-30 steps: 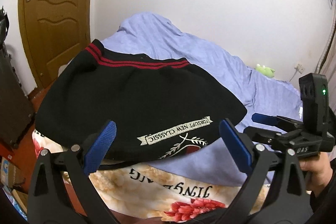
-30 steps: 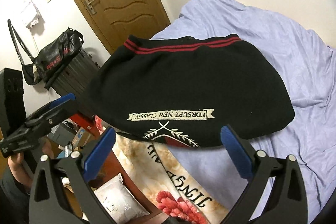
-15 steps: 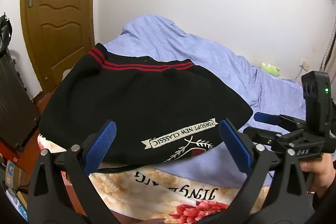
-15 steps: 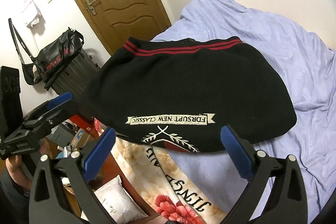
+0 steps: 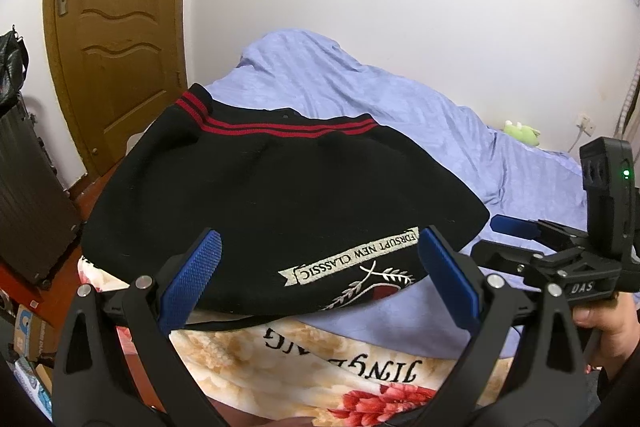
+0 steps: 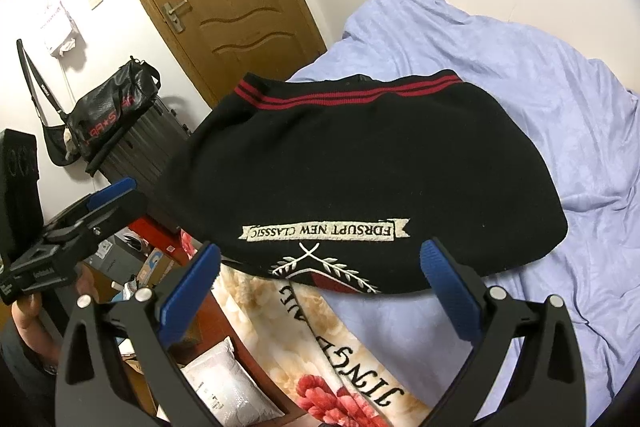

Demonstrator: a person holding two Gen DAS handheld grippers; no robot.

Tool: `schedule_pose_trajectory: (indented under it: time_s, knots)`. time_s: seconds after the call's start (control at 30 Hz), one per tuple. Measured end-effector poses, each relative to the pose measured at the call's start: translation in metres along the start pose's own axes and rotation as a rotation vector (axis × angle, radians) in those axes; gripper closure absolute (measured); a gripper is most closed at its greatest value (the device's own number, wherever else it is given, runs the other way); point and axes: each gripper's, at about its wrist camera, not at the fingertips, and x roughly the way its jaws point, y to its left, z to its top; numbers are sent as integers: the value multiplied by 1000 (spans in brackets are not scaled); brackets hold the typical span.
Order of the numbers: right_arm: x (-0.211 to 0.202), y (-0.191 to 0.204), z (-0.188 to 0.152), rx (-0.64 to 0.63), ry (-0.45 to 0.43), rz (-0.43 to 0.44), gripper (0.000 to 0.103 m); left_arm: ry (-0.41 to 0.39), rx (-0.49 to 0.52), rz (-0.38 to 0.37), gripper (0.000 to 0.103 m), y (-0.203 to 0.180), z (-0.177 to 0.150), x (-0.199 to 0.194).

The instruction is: Fold large clothes

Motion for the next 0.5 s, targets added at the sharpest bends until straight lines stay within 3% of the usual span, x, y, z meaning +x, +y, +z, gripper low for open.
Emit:
schedule_pose_trajectory:
  time_s: [0.5]
  knots:
    - [0,3,0,-11,-4,-5,5,-8,4,11,7,2,3,-2]
